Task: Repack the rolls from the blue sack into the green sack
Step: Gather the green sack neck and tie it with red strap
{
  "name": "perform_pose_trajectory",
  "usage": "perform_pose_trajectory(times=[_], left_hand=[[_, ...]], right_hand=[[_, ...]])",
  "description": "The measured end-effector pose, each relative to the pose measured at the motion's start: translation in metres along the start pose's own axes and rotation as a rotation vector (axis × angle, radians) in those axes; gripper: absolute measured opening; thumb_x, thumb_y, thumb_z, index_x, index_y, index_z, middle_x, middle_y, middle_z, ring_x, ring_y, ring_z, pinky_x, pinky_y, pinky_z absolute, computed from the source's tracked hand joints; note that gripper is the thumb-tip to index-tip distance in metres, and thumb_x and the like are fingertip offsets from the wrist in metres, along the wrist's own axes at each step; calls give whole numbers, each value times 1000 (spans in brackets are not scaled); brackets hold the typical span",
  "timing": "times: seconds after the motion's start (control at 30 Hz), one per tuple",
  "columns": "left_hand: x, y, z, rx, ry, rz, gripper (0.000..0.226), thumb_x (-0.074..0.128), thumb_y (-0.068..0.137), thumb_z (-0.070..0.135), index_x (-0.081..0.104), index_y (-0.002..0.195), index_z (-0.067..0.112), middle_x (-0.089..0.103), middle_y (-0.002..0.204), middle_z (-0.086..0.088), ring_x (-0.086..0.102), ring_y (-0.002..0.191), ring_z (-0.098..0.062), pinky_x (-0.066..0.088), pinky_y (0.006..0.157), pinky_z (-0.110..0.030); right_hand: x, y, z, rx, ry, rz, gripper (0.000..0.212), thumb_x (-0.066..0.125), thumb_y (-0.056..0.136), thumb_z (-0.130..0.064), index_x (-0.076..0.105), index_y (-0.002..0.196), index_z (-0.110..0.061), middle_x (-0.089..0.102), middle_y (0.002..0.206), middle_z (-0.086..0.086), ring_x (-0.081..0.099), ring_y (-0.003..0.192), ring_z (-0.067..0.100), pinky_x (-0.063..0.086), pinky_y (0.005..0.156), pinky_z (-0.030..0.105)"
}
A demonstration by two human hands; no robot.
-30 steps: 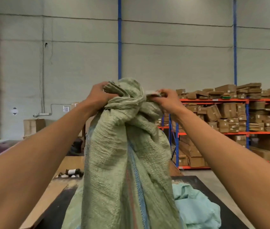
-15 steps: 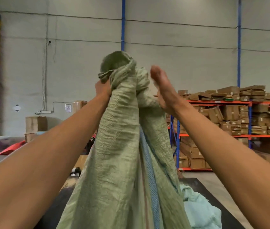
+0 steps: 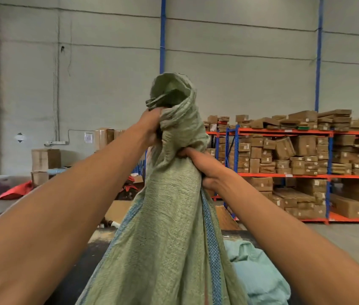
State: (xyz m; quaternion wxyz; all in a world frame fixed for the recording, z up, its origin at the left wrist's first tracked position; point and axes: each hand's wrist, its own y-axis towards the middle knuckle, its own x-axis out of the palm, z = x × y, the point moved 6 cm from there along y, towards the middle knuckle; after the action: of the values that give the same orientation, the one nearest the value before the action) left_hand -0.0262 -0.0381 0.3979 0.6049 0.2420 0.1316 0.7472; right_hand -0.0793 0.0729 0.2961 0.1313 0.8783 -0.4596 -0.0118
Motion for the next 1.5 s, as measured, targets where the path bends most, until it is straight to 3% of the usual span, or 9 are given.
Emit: perform_pose_trajectory(times=[0.1,0.23,0.4,0.53,0.67,0.83,1.07,1.23,1.5], left_hand=[[-20,-15,-14,-161,59,-24,21,64,92,25,62,104,8,70,92,-12,72,74,-21,60,63,-31],[-77,-54,-63,-259,319,-190,121,82,48,70,29,150,32,43,145,-6,53,120,-26,42,104,-53],[-60,-129,-176,-436,534,-381,62,75,61,48,61,105,7,71,101,-7,65,96,-23,46,104,-46],[-32,-141,-209,-185,387,-266,85,89,47,50,57,122,24,70,117,4,67,107,-10,50,100,-32],[-21,-146,-226,-241,236,-347,72,82,61,34,58,127,15,72,113,-2,70,101,-14,55,80,-21],[-25,-147,-259,-463,190,-460,49,65,72,29,68,116,10,73,111,-4,70,99,-16,53,82,-24],[-52,-152,-332,-714,-139,-26,22,40,95,1,42,75,10,37,37,-3,38,30,-16,41,42,-23],[-62,-173,-365,-726,328,-39,47,90,63,28,71,96,2,74,86,-11,70,82,-26,54,86,-37],[-14,-213,-393,-639,714,72,57,63,92,35,53,133,-5,54,139,-16,38,137,-28,7,100,-21]], right_hand=[[-2,1,4,-4,59,32,37,66,87,-20,64,122,-7,71,109,18,70,98,32,58,85,41],[-7,-1,1,-83,63,163,28,59,88,-22,65,111,-6,71,102,17,68,95,33,55,91,44],[1,7,2,-111,68,267,27,47,98,-31,63,100,-10,65,102,9,59,88,21,45,78,31],[14,12,9,-126,31,224,46,40,103,-31,48,138,-2,48,116,3,43,102,14,29,68,21],[11,9,13,-124,17,218,45,35,106,-26,44,142,-1,57,130,14,53,120,28,40,97,30],[-11,6,44,-39,39,129,30,42,103,-32,62,103,-9,74,86,8,70,75,14,55,74,23],[-96,-48,171,496,-606,-51,96,35,72,-92,50,138,-23,65,126,2,65,110,23,45,103,48],[-127,-138,278,591,-766,-279,44,48,102,-43,49,142,-24,51,144,1,51,128,20,38,110,47],[-221,-205,280,424,-572,-59,29,51,97,-4,64,119,-17,73,112,7,70,90,12,50,72,15]])
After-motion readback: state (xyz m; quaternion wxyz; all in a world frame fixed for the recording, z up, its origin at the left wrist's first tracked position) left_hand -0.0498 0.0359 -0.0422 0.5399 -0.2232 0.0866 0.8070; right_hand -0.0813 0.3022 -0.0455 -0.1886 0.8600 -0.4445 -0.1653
